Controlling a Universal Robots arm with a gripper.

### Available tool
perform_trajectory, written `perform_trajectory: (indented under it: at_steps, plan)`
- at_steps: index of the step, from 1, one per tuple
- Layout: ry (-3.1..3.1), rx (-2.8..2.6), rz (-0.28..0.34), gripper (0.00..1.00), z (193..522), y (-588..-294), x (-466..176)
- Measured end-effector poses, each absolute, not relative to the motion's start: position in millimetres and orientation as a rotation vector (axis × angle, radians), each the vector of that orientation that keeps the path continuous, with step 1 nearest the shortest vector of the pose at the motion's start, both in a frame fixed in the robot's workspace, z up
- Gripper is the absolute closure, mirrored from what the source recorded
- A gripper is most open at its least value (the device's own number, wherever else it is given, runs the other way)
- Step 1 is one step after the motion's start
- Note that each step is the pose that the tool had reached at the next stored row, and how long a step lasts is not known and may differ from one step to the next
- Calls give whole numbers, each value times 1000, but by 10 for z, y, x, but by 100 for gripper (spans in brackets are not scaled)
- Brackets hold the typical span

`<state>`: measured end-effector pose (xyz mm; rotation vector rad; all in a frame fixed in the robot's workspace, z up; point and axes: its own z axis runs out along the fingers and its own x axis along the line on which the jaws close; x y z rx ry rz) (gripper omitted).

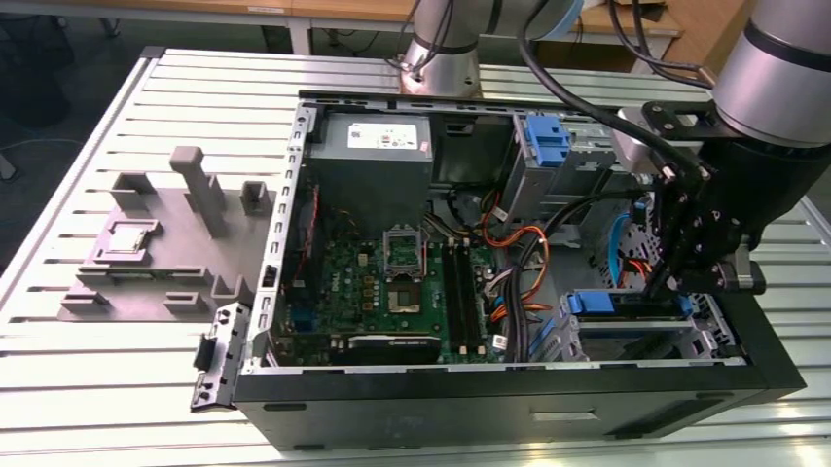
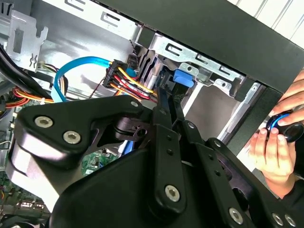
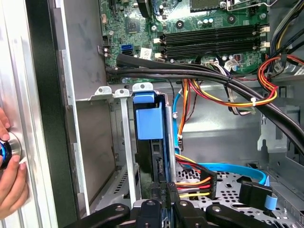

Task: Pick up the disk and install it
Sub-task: 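Insert the first disk wire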

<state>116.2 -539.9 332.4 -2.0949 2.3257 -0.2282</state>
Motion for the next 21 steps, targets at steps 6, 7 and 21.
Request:
perform_trajectory:
  at_steps: [6, 7, 21]
  plan:
    - [2327, -2094, -228, 83, 3329, -5400, 1162]
    - [2327, -2094, -228, 83, 3329, -5400, 1162]
    - [2338, -2082, -228, 83, 3316, -5400, 1157]
